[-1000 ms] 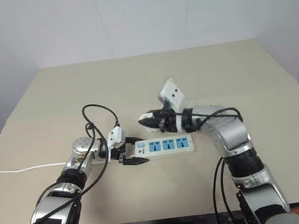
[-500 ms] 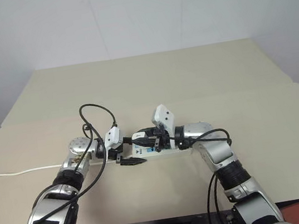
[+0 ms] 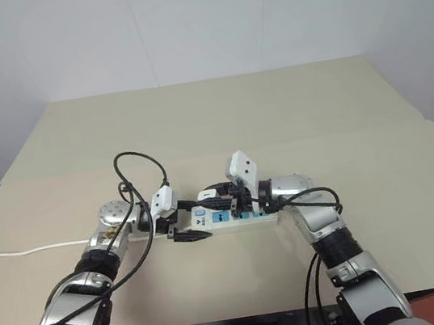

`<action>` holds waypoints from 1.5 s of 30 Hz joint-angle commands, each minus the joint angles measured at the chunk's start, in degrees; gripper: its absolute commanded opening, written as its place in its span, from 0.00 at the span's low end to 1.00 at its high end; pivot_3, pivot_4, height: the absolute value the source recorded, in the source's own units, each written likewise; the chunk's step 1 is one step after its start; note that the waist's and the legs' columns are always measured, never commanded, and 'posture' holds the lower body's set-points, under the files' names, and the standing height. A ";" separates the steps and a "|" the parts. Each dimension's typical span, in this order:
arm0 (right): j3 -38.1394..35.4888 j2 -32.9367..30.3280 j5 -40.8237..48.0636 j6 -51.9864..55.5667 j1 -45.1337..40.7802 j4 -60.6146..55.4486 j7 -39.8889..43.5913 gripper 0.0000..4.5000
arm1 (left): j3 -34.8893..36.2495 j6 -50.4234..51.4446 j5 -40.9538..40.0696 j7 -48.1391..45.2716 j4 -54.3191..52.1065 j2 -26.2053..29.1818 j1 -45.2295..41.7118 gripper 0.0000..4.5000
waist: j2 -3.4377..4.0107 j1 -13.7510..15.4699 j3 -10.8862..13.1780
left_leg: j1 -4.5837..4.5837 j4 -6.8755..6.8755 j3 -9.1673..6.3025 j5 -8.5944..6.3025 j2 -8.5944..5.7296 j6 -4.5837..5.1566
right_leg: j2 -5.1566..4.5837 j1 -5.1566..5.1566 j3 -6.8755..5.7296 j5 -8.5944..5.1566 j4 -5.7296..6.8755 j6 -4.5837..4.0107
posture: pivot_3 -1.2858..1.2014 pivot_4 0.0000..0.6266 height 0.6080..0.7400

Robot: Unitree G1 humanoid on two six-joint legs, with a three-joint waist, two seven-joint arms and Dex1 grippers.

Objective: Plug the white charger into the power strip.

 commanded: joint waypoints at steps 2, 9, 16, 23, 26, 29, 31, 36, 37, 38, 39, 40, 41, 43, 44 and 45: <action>-0.65 0.03 -0.87 -2.70 0.10 1.89 -0.01 0.26 | -1.68 0.48 1.40 -1.04 -0.94 0.88 1.37 0.73 | 0.00 -0.06 0.00 | 0.00 0.00 0.00 0.00 0.00 0.00 | 0.00 0.00 0.00 0.00 0.00 0.00 | 0.52 0.24 1.00; -0.25 -1.13 -2.54 -6.88 0.41 5.82 1.12 0.26 | -1.78 1.01 1.11 -0.99 -2.21 1.34 2.31 0.73 | 0.00 -0.46 0.00 | 0.04 0.00 0.00 0.00 0.00 0.00 | 0.00 0.03 0.01 0.00 0.01 0.00 | 0.52 0.24 1.00; -1.08 -5.14 -2.53 -9.05 1.61 8.89 4.78 0.26 | -2.01 1.30 1.04 -0.83 -4.22 2.14 4.10 0.73 | 0.00 -0.20 0.00 | 0.04 0.00 -0.01 0.00 0.00 0.00 | -0.01 0.05 0.01 0.00 -0.01 0.00 | 0.52 0.24 1.00; -1.05 -5.94 -2.48 -9.38 -1.18 13.29 7.60 0.26 | -2.32 1.47 0.86 -1.08 -5.46 2.89 4.89 0.73 | 0.00 -0.11 -0.01 | 0.11 -0.01 0.01 -0.01 0.00 0.02 | 0.00 0.12 0.01 0.00 -0.02 0.00 | 0.52 0.24 1.00; -1.24 -5.37 -2.24 -9.00 -2.82 16.19 8.57 0.26 | -2.41 1.55 0.85 -0.82 -6.01 2.89 5.16 0.73 | 0.00 -0.17 -0.01 | 0.13 -0.01 0.02 -0.01 0.01 0.02 | 0.00 0.13 0.02 0.00 -0.01 -0.01 | 0.52 0.24 1.00; -1.43 -5.43 -2.35 -9.67 -2.84 17.80 9.16 0.26 | -2.35 1.97 0.76 -0.37 -6.73 2.93 5.36 0.73 | 0.00 -0.18 -0.01 | 0.15 0.00 0.01 -0.01 0.01 0.01 | 0.00 0.15 0.02 0.00 -0.01 -0.01 | 0.52 0.24 1.00; -1.51 -6.24 -2.77 -10.80 -2.10 18.62 9.66 0.26 | -2.26 2.30 0.61 -0.24 -7.34 3.17 5.59 0.73 | 0.00 -0.17 -0.02 | 0.18 0.00 0.01 -0.01 0.01 0.01 | 0.00 0.18 0.02 0.00 0.00 -0.01 | 0.52 0.24 1.00; -1.23 -7.73 -3.69 -12.67 -0.89 20.41 10.57 0.26 | -2.30 2.60 0.30 -0.14 -8.25 4.16 6.32 0.73 | 0.00 -0.20 -0.04 | 0.23 -0.02 0.02 -0.01 0.02 0.02 | 0.00 0.21 0.04 0.00 0.00 -0.01 | 0.52 0.24 1.00; -1.14 -7.75 -3.76 -12.85 -0.78 20.58 10.59 0.26 | -2.36 2.63 0.26 -0.05 -8.26 4.19 6.30 0.73 | 0.00 -0.18 -0.04 | 0.24 -0.02 0.02 -0.01 0.01 0.02 | 0.00 0.22 0.04 0.00 0.00 -0.01 | 0.52 0.24 1.00; -1.08 -7.75 -3.80 -13.00 -0.75 20.72 10.58 0.26 | -2.42 2.67 0.21 0.03 -8.27 4.20 6.28 0.73 | 0.00 -0.15 -0.04 | 0.25 -0.02 0.02 -0.01 0.01 0.02 | 0.00 0.22 0.04 0.00 0.00 -0.01 | 0.52 0.24 1.00; -0.79 -7.50 -3.96 -13.16 -0.76 20.86 10.53 0.26 | -2.50 2.75 0.13 0.11 -8.35 4.19 6.25 0.73 | -0.01 -0.12 -0.05 | 0.25 -0.03 0.02 -0.01 0.01 0.02 | 0.00 0.22 0.04 0.00 0.00 -0.01 | 0.52 0.24 1.00; -0.39 -6.99 -4.10 -13.18 -0.97 21.00 10.50 0.26 | -2.57 2.78 0.05 0.22 -8.42 4.18 6.22 0.73 | -0.01 -0.10 -0.05 | 0.25 -0.03 0.02 -0.01 0.01 0.02 | 0.00 0.22 0.04 0.00 0.00 -0.01 | 0.52 0.24 1.00; 0.03 -6.35 -4.24 -13.30 -1.38 21.08 10.43 0.26 | -2.64 2.87 -0.02 0.30 -8.51 4.15 6.19 0.73 | -0.01 -0.10 -0.05 | 0.25 -0.03 0.02 -0.01 0.01 0.02 | 0.00 0.22 0.04 0.00 0.00 -0.01 | 0.52 0.24 1.00; 0.53 -4.89 -4.12 -13.14 -2.53 21.15 10.07 0.26 | -2.77 2.95 -0.08 0.32 -8.57 4.12 6.17 0.73 | -0.02 -0.19 -0.06 | 0.25 -0.03 0.02 -0.01 0.01 0.02 | 0.00 0.22 0.04 0.00 0.00 -0.01 | 0.52 0.24 1.00; 0.62 -4.40 -3.98 -13.01 -2.95 21.15 9.92 0.26 | -2.83 2.95 -0.10 0.31 -8.58 4.13 6.17 0.73 | -0.02 -0.37 -0.06 | 0.26 -0.03 0.02 -0.01 0.02 0.02 | 0.01 0.23 0.05 0.00 0.00 -0.01 | 0.52 0.24 1.00; 0.88 -3.65 -3.85 -12.91 -3.58 21.18 9.92 0.26 | -2.91 2.97 -0.12 0.34 -8.61 4.10 6.19 0.73 | -0.02 -0.52 -0.06 | 0.28 -0.03 0.03 -0.01 0.02 0.02 | 0.01 0.23 0.05 0.00 0.01 -0.02 | 0.52 0.24 1.00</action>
